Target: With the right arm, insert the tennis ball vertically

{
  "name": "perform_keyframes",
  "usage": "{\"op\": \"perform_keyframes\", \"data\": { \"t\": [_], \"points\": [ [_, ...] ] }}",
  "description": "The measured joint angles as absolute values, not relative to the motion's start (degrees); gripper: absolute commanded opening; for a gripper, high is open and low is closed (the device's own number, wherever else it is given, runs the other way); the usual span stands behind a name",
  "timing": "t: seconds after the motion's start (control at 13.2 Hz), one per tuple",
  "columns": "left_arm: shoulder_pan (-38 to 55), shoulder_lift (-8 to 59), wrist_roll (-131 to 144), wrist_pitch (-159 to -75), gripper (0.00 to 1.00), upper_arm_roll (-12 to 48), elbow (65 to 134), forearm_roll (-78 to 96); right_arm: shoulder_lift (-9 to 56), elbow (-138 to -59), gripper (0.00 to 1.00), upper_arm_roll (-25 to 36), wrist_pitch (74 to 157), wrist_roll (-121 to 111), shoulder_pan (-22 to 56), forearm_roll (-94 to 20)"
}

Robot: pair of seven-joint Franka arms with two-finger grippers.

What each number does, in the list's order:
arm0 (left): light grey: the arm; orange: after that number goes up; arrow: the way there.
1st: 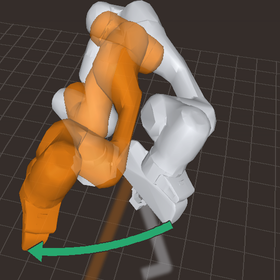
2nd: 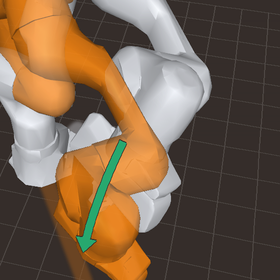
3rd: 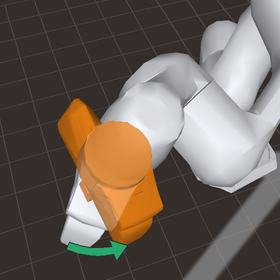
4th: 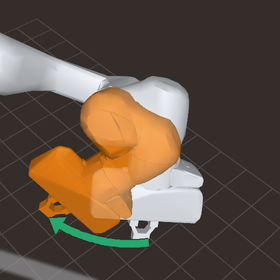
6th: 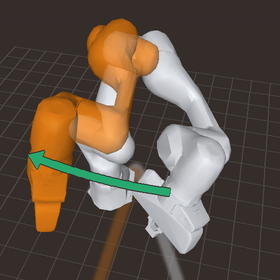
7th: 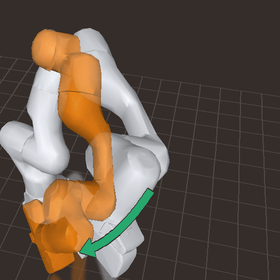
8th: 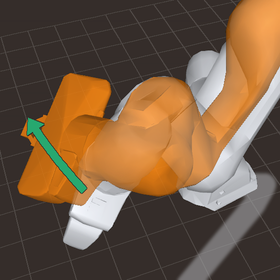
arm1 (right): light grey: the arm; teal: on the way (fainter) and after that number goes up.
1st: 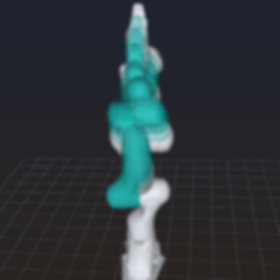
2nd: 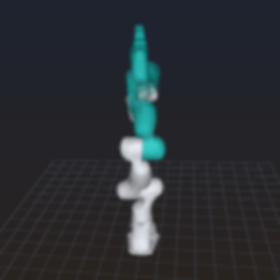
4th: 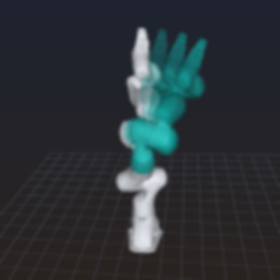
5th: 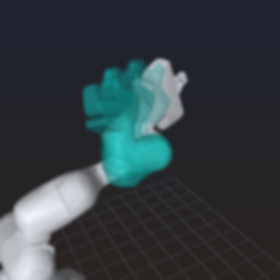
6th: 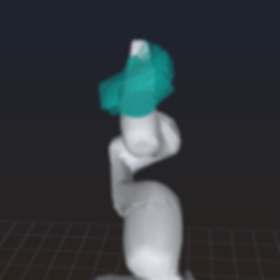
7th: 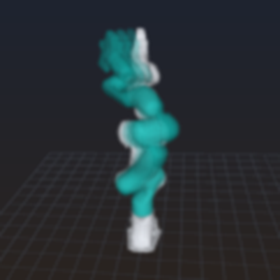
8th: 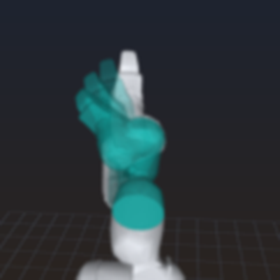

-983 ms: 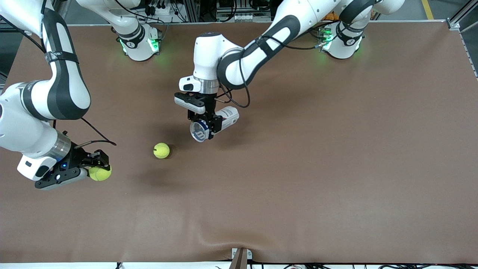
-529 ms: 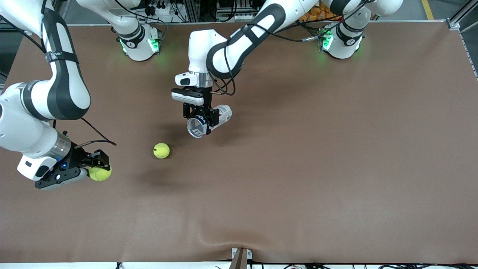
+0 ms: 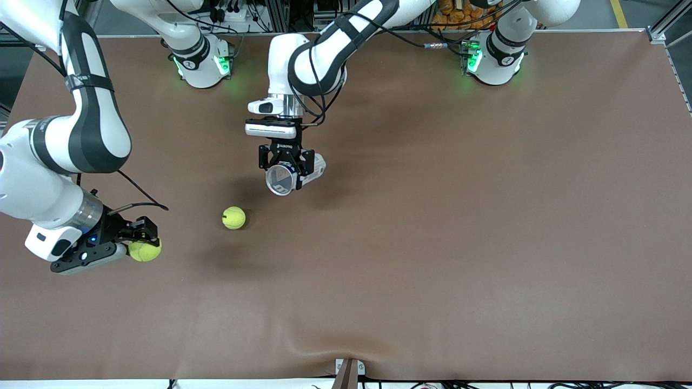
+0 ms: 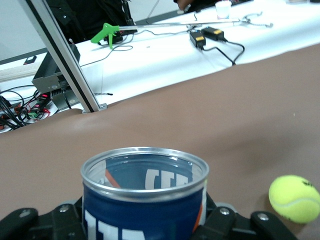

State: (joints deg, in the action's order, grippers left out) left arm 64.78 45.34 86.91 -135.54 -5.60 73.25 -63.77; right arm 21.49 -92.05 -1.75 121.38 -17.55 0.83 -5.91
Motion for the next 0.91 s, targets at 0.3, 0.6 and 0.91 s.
{"op": "perform_keyframes", "data": {
  "t": [0.3, 0.6, 0.91],
  "points": [
    [64.8, 45.4, 98.6, -134.5, 0.74, -6.1, 73.5, -71.9, 21.5, -92.1, 0.12, -1.7, 121.4, -17.6, 0.8, -5.9],
    [64.7, 45.6, 102.9, -133.3, 0.74, -7.2, 73.6, -74.7, 21.5, -92.0, 0.12, -1.7, 121.4, -17.6, 0.8, -5.9],
    [64.8, 46.9, 112.2, -130.6, 0.74, -7.3, 73.7, -83.1, 21.5, -92.1, 0.12, -1.7, 121.4, -17.6, 0.8, -5.9]
  ]
}}
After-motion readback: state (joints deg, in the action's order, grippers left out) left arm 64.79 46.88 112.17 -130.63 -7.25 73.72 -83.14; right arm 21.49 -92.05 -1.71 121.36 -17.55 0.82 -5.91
